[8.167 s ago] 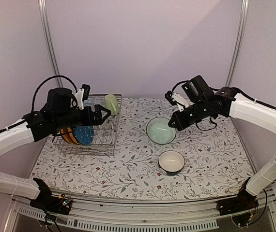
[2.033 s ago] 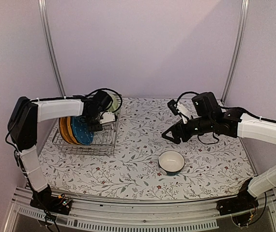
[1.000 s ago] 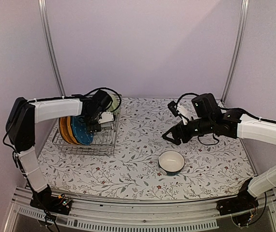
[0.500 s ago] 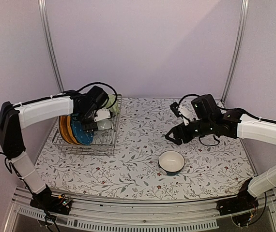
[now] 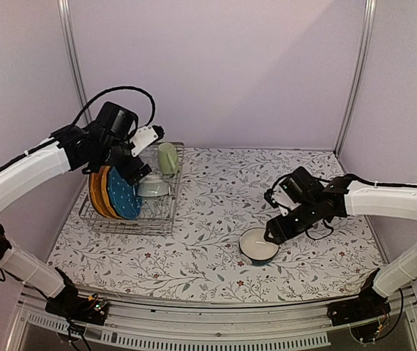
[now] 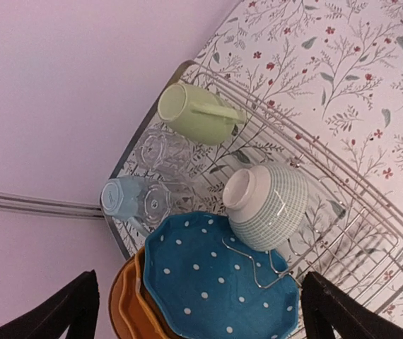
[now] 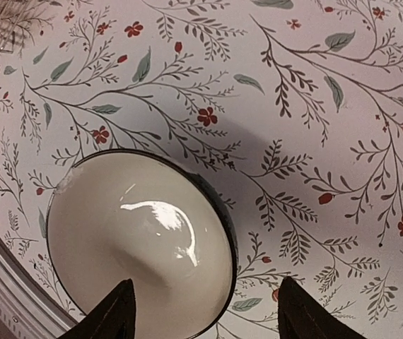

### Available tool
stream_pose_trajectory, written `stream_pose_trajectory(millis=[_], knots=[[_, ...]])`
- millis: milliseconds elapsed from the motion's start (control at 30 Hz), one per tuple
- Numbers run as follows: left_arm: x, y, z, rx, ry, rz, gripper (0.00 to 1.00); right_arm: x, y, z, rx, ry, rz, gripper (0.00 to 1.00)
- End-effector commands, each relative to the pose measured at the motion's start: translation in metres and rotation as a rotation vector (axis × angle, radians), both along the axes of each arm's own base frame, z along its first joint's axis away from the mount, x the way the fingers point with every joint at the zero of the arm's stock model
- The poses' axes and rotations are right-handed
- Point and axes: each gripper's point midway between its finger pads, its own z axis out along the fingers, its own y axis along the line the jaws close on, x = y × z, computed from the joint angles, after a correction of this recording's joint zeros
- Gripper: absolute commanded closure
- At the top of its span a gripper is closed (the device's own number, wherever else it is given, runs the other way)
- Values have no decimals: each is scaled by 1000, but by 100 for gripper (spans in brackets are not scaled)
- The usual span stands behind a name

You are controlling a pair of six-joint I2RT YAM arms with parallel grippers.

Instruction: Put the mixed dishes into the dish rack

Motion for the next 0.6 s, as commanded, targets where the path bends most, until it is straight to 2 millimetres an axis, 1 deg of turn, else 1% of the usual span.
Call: stream_pose_trajectory(millis=[0, 67, 167, 267, 400, 467, 567], knots=[[-14, -39, 34, -249, -48, -68, 0, -13, -8, -24, -47, 87, -10, 35], [-25, -54, 41, -311, -60, -119, 0, -13, -9, -31, -63, 101, -12, 39], [-44, -77, 47, -393, -89, -212, 0, -10, -11, -40, -75, 117, -16, 49], [-59, -95, 48, -460, -128, -297, 0, -5, -12, -48, -84, 135, -20, 58], [-77, -112, 35, -475, -169, -412, 0, 1, -7, -49, -83, 143, -11, 71], [-86, -120, 23, -449, -169, -470, 0, 4, -3, -46, -77, 142, -5, 79], [-100, -133, 6, -393, -161, -557, 0, 9, 2, -39, -75, 135, 7, 96]])
